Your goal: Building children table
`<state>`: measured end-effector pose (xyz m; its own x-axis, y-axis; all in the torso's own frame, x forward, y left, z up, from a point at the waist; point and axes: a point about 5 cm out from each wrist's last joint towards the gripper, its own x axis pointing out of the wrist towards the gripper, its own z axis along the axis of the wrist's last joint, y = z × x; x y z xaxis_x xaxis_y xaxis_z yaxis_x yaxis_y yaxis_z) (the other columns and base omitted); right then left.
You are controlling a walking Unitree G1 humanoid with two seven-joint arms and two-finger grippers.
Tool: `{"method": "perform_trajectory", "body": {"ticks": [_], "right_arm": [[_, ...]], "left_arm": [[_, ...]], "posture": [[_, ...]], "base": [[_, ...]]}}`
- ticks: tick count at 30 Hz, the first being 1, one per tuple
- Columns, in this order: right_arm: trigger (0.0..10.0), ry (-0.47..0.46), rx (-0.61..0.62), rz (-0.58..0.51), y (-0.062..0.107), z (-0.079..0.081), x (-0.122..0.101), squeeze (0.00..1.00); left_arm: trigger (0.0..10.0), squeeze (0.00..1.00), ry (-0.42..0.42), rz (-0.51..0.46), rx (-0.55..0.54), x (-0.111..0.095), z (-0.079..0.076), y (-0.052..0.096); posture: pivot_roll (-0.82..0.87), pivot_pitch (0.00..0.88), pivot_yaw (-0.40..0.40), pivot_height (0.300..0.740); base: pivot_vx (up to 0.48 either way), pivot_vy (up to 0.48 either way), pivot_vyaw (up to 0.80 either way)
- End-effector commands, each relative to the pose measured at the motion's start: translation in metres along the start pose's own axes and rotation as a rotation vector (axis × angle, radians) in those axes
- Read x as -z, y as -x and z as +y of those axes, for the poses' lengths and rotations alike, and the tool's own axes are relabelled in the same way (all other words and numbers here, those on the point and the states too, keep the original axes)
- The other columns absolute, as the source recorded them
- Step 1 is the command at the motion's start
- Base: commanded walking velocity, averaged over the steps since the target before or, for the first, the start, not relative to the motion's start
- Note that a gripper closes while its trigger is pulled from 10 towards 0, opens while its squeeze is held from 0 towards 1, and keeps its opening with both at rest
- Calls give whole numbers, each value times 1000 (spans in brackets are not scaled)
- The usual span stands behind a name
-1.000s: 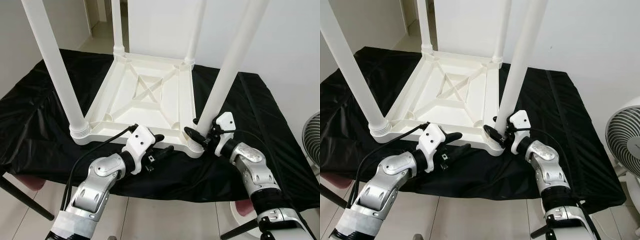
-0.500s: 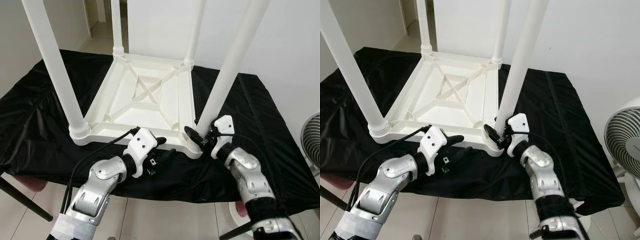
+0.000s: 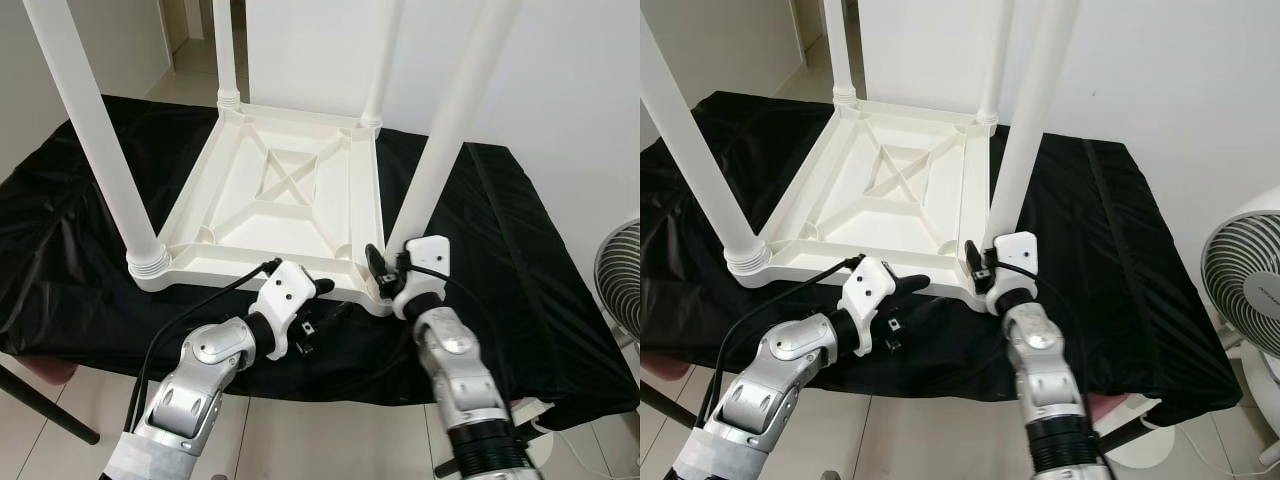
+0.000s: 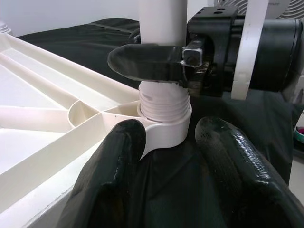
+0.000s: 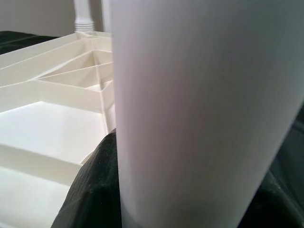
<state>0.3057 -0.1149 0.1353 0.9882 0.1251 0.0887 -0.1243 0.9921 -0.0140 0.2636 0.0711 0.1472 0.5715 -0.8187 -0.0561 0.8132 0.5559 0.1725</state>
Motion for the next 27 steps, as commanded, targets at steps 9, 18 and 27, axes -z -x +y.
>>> {"method": "perform_trajectory", "body": {"ticks": [9, 18, 27], "right_arm": [[10000, -50, 33, 78, 1, 16, 9, 886], [10000, -66, -175, 46, 4, 5, 4, 1000], [10000, 71, -461, 38, -1, -22, 1, 0]], "left_arm": [[10000, 0, -21, 30, -103, 5, 14, -1], [10000, 0, -36, 22, -115, 3, 21, -4], [10000, 0, -41, 22, -77, 3, 16, -6]], "posture": [[69, 77, -73, 740], [76, 56, -73, 740], [74, 38, -53, 740]], "base": [[0, 0, 0], [0, 0, 0], [0, 0, 0]]}}
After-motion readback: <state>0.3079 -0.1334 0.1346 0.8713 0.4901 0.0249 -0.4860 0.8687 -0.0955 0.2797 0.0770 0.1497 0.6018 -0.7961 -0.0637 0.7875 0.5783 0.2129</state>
